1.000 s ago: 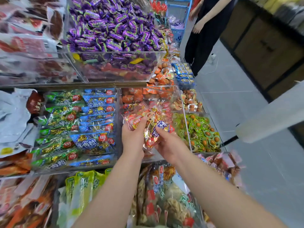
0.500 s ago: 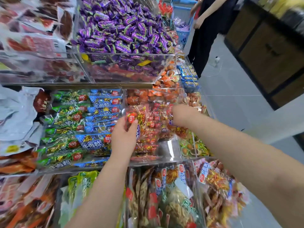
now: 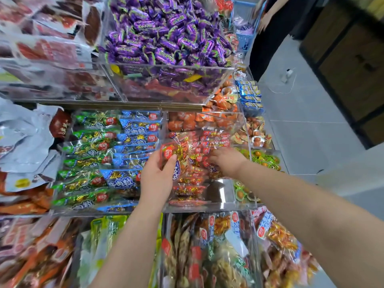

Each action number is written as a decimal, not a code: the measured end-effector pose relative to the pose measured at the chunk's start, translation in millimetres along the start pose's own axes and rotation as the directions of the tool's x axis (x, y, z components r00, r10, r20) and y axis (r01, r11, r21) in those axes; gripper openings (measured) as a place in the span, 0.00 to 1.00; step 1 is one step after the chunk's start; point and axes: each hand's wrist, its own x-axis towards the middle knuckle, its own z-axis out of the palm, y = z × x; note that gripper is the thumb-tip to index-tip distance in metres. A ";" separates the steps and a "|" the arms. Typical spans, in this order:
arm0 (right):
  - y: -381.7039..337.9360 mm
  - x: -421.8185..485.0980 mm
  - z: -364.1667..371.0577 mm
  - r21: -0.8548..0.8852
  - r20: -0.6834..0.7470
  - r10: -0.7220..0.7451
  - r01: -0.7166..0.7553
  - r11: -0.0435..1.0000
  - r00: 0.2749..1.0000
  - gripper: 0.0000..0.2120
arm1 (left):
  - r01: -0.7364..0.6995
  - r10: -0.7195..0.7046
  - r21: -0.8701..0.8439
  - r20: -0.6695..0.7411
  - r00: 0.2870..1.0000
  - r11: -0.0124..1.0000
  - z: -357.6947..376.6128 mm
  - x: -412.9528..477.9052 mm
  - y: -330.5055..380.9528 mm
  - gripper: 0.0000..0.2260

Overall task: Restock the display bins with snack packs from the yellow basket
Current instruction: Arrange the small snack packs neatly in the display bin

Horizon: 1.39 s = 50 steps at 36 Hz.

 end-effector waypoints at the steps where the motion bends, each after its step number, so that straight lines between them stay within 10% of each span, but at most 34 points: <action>1: 1.0 -1.2 3.2 -0.014 -0.008 0.002 -0.002 1.000 1.000 0.27 | 0.002 -0.002 0.010 -0.002 1.000 1.000 0.3 -0.5 0.8 0.08; 15: -3.2 9.2 28.5 -0.257 0.093 0.183 -0.154 0.954 0.979 0.41 | 0.041 -0.041 0.015 0.043 0.998 0.999 2.2 -4.6 1.8 0.07; 26: -34.3 5.5 45.8 -0.041 0.002 0.357 -0.357 0.933 0.934 0.49 | 0.090 -0.089 -0.059 0.022 0.996 0.994 5.2 -0.3 6.6 0.07; 43: -4.3 18.1 6.7 0.110 0.233 0.180 -0.209 0.972 0.956 0.61 | 0.194 -0.184 -0.102 0.103 0.978 0.976 -6.2 -0.7 20.0 0.04; 47: 5.7 -8.7 -30.1 0.387 0.035 0.212 -0.209 0.898 0.977 0.43 | 0.243 -0.242 0.019 0.207 0.948 0.970 -12.0 0.9 25.8 0.07; 50: 3.6 -33.9 -53.9 0.537 -0.347 0.131 0.082 0.839 0.929 0.34 | 0.215 -0.283 0.206 0.401 0.871 0.955 -16.7 1.8 28.4 0.19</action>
